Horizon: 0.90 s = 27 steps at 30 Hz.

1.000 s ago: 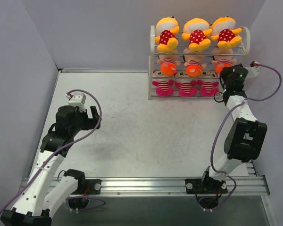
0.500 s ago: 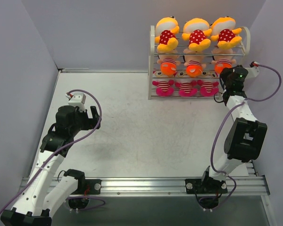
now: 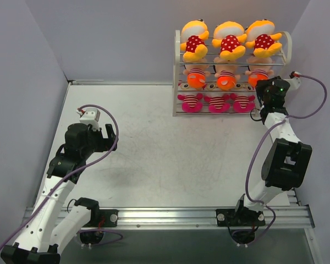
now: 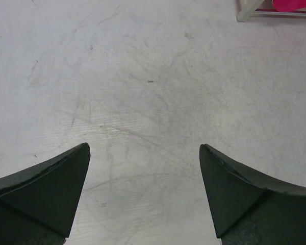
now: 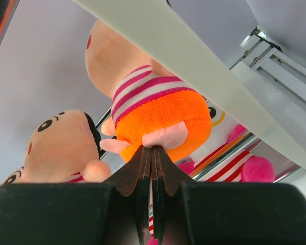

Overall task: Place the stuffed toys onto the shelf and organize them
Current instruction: Place the stuffed toy onto shelf

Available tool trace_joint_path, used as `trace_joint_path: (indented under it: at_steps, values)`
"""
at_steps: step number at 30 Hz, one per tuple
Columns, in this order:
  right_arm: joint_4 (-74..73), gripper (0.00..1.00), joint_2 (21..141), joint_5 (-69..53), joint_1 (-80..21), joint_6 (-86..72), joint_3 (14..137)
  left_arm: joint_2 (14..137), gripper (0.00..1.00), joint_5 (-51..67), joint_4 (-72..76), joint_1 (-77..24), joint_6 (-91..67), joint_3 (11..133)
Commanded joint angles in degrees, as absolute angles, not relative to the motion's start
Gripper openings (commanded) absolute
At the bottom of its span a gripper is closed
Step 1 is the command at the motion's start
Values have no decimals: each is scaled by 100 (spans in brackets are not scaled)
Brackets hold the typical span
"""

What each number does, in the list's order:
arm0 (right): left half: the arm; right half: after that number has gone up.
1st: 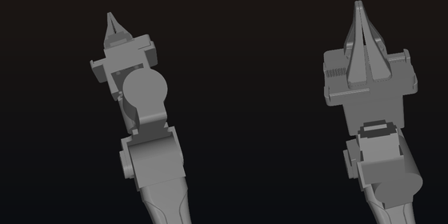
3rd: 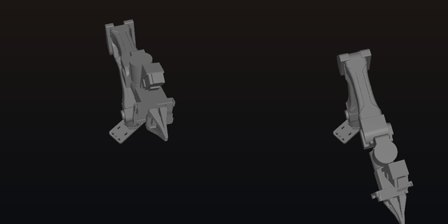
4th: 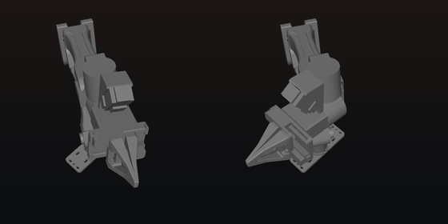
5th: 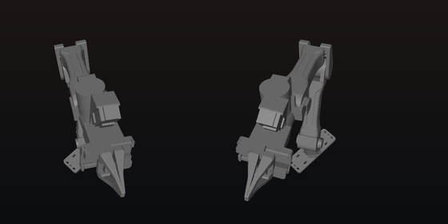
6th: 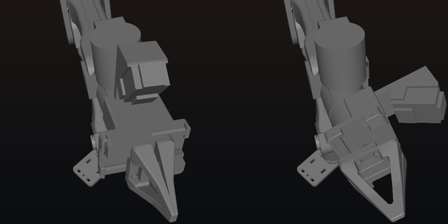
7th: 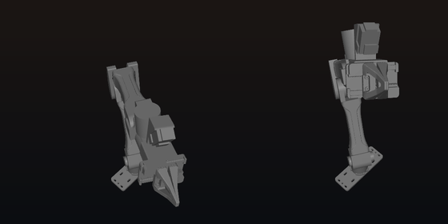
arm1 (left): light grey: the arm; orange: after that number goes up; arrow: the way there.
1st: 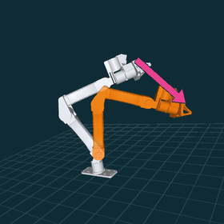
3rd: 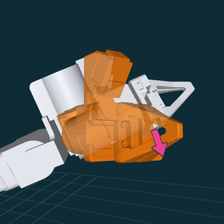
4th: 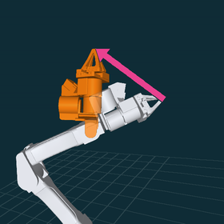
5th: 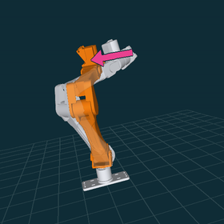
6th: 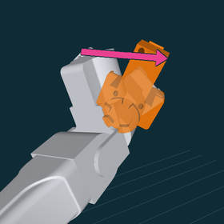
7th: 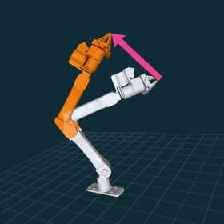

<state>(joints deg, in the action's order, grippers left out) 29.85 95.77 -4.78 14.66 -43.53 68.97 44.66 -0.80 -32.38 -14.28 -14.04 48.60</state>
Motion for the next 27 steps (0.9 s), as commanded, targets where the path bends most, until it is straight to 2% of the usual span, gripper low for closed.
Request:
trace_joint_path:
  at_steps: [1, 27]
  values:
    - [3278, 0, 9228, -729, 1494, -4263, 6890, 4368, 97, -53, -3146, -1450, -1301, 4878]
    - [2918, 0, 9158, -1309, 1687, -3656, 6847, 4359, 97, -53, -3146, -1450, -1301, 4878]
